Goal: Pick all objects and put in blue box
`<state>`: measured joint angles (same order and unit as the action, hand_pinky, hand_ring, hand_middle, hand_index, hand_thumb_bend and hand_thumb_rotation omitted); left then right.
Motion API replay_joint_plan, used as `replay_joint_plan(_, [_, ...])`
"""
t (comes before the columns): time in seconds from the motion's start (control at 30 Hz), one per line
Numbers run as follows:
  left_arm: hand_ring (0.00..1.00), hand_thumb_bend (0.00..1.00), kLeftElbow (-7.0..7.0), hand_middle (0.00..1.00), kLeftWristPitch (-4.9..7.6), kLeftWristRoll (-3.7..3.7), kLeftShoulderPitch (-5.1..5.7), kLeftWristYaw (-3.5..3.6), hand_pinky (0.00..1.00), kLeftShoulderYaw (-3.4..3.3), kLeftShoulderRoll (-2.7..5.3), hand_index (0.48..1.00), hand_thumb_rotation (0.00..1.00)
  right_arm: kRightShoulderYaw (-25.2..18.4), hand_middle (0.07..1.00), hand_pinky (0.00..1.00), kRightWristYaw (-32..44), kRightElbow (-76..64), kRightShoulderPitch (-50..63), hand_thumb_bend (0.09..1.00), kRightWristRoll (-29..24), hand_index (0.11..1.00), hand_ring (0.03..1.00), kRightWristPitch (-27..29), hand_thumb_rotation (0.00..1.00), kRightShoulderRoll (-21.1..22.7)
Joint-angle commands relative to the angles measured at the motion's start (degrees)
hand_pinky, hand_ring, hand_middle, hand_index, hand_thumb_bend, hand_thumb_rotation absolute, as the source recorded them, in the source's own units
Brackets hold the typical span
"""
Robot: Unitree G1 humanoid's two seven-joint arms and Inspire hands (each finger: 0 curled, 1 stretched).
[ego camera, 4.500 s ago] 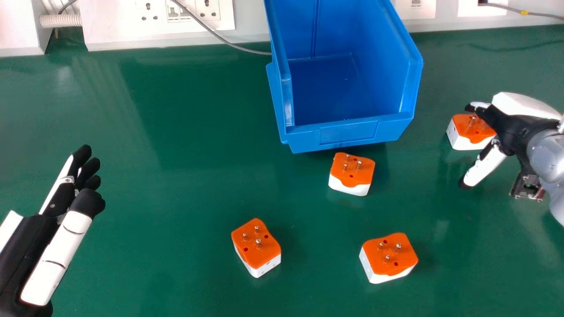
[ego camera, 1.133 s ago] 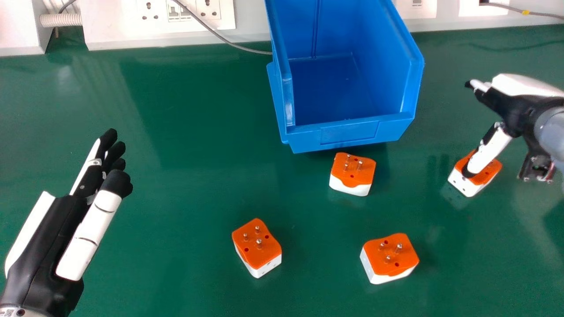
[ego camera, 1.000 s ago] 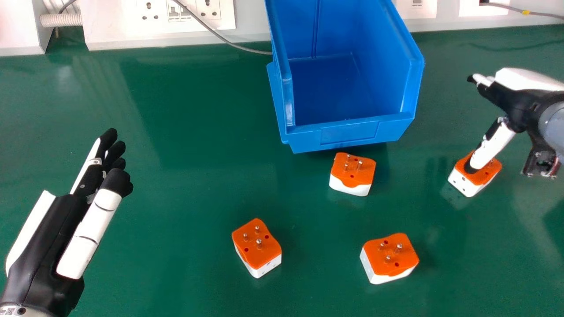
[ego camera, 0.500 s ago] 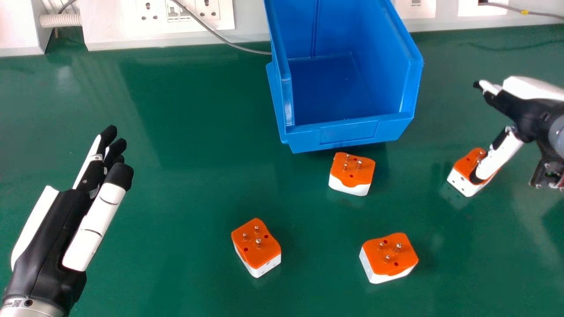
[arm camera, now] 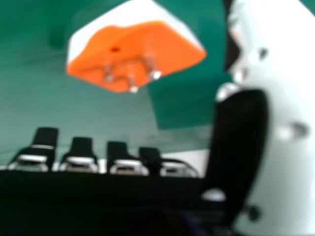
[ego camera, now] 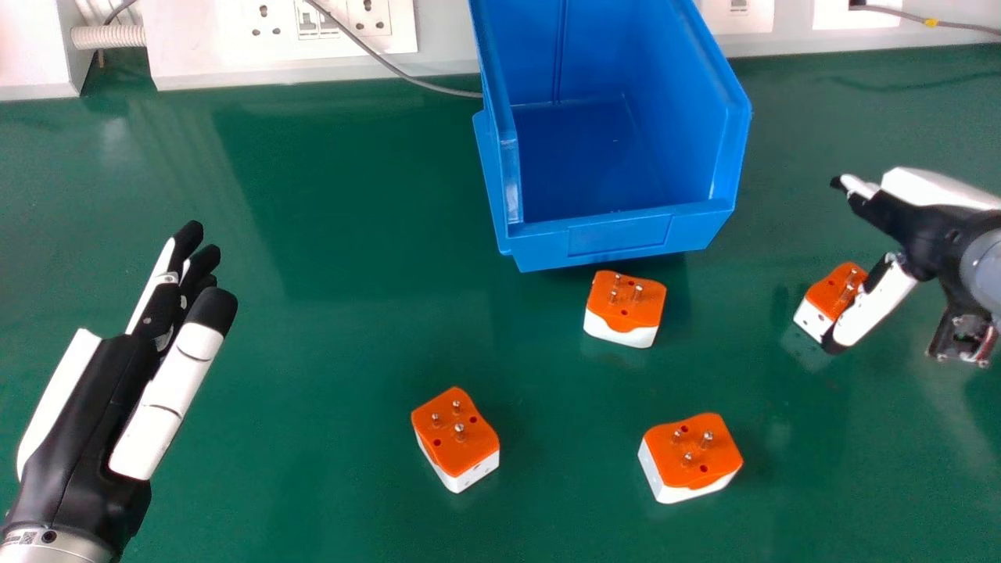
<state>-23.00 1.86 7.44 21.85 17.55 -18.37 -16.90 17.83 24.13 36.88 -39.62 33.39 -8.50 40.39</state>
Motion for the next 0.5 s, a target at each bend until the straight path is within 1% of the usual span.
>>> replay_joint_plan(0.0, [0.99, 0.73, -1.69, 0.99, 0.09, 0.54, 0.30, 0.14, 0.94, -0.65, -0.83, 1.000, 0.94, -0.29, 1.000, 0.94, -0.78, 0.46, -0.18, 0.723, -0.25, 0.995, 0.998, 0.58, 0.04, -0.07])
replay_joint_plan(0.1, [0.99, 0.73, -1.83, 0.99, -0.20, 0.52, 0.30, 0.10, 0.94, -0.66, -0.86, 1.000, 0.94, -0.33, 1.000, 0.94, -1.36, 1.61, -0.12, 0.723, -0.25, 0.995, 0.998, 1.11, 0.04, -0.56])
replay_joint_plan(0.27, [0.98, 0.73, -2.74, 0.99, -0.63, 0.43, 0.72, 0.02, 0.94, -0.73, -0.82, 1.000, 0.94, -0.65, 1.000, 0.94, -1.81, 2.16, 0.24, 0.721, -0.46, 0.986, 0.994, 1.11, 0.04, -1.13])
replay_joint_plan(0.47, [0.98, 0.74, -2.57, 0.99, -0.41, 0.58, 0.71, 0.09, 0.94, -0.81, -0.70, 1.000, 0.94, -0.63, 1.000, 0.93, -2.47, 2.34, 0.92, 0.717, -0.75, 0.982, 0.989, 0.86, 0.02, -1.76])
